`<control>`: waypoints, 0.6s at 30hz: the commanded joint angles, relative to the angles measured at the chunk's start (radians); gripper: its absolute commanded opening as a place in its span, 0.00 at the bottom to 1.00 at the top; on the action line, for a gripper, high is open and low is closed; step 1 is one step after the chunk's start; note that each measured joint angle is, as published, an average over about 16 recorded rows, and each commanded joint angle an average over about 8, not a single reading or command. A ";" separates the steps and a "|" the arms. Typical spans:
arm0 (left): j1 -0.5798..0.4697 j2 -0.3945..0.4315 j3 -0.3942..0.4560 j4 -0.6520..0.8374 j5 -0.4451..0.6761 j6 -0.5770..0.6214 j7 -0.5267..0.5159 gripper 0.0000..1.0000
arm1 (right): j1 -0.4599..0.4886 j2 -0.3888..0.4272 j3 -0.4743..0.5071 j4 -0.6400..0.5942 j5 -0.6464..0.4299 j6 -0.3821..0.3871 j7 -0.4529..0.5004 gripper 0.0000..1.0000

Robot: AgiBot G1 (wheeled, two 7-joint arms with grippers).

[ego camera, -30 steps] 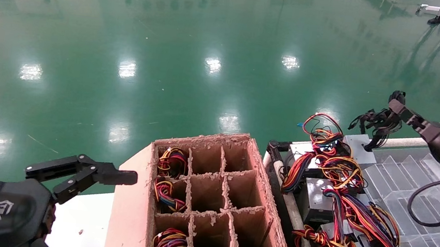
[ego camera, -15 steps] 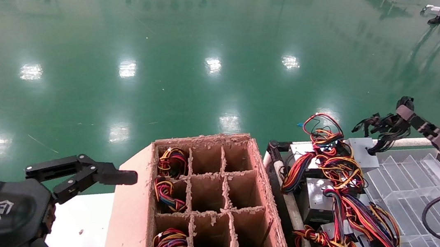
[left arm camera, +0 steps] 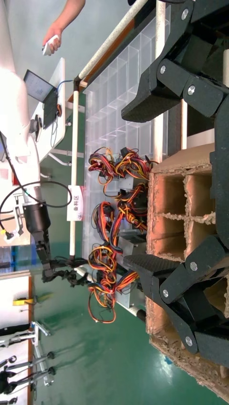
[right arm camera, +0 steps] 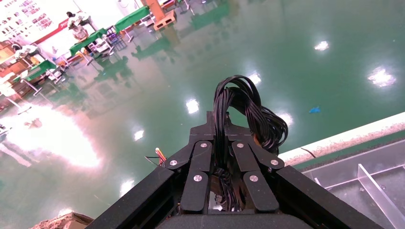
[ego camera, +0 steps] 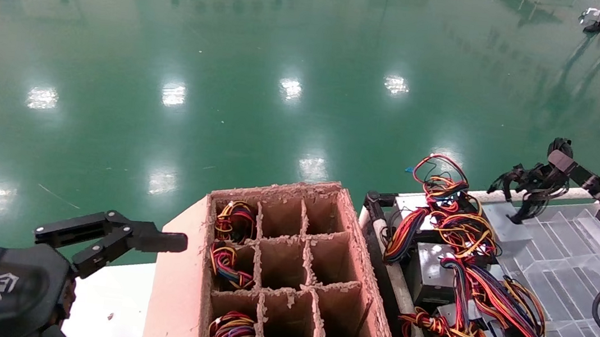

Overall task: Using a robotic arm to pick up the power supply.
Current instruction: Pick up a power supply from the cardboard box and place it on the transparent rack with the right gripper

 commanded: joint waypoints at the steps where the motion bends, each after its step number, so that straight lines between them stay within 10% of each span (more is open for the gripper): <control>1: 0.000 0.000 0.000 0.000 0.000 0.000 0.000 1.00 | -0.003 0.004 0.000 0.000 0.001 -0.006 0.002 0.00; 18: 0.000 0.000 0.000 0.000 0.000 0.000 0.000 1.00 | 0.040 -0.075 -0.022 0.003 -0.031 0.097 -0.004 0.00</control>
